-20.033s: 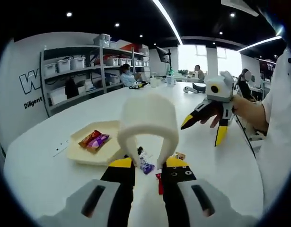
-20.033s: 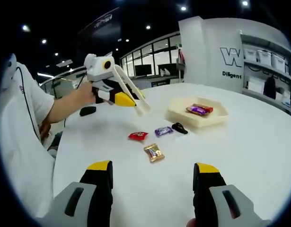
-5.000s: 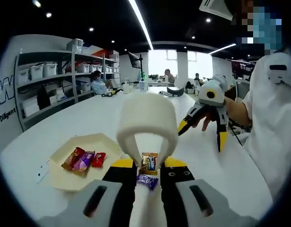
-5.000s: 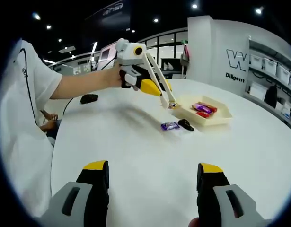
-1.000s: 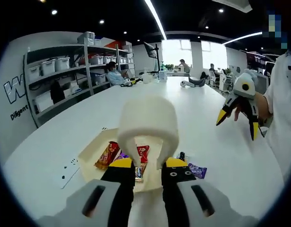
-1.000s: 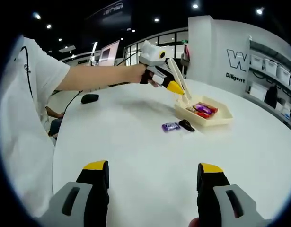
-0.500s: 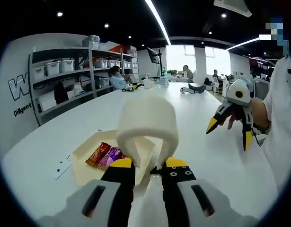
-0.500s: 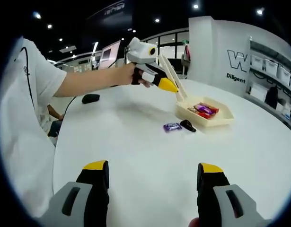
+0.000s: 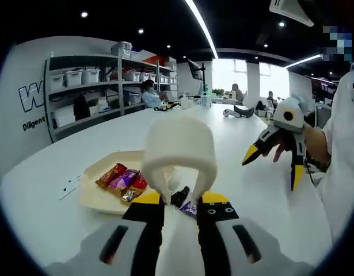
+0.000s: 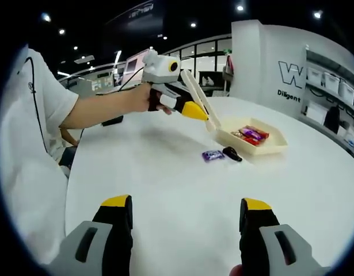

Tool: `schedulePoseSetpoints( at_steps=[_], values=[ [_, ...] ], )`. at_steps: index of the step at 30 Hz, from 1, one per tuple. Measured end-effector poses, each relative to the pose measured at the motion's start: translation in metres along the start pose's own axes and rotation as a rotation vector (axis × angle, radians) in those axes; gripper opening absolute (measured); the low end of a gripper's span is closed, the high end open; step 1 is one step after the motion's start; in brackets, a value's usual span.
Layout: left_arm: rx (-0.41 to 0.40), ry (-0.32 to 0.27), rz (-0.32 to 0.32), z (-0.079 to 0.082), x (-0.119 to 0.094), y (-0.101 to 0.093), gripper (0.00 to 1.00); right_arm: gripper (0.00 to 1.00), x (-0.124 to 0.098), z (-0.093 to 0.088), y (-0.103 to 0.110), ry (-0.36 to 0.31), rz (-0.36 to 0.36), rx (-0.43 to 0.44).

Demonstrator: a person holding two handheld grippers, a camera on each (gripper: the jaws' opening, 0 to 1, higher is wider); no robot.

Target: Place the target food into the container with the food tongs after gripping and lifting it, then release it inside without dropping or visibly crushing the food.

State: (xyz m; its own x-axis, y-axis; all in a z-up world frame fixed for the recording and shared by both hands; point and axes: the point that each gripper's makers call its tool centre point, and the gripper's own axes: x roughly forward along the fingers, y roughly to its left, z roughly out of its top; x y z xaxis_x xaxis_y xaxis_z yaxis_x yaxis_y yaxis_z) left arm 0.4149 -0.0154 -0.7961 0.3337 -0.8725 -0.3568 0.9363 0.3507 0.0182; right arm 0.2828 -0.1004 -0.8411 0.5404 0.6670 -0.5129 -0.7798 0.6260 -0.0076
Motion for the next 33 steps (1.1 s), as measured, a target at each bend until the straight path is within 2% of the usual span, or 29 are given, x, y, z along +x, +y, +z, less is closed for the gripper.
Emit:
schedulePoseSetpoints(
  at_steps=[10,19,25,28,33],
  values=[
    [-0.019,0.016,0.032,-0.01,-0.002,-0.008,0.2,0.74,0.002,0.001,0.0,0.0,0.005,-0.002],
    [-0.041,0.034,0.086,-0.02,-0.001,-0.015,0.2,0.74,0.004,0.001,0.001,0.001,0.009,-0.002],
    [-0.061,0.017,0.092,-0.022,0.002,-0.024,0.2,0.74,0.005,0.0,0.002,0.004,0.013,-0.001],
    [-0.087,-0.001,0.07,-0.02,0.005,-0.033,0.2,0.74,0.005,-0.001,0.002,0.005,0.013,0.001],
    [-0.097,0.002,0.059,-0.022,0.009,-0.04,0.2,0.74,0.006,-0.002,0.002,0.008,0.014,0.001]
  ],
)
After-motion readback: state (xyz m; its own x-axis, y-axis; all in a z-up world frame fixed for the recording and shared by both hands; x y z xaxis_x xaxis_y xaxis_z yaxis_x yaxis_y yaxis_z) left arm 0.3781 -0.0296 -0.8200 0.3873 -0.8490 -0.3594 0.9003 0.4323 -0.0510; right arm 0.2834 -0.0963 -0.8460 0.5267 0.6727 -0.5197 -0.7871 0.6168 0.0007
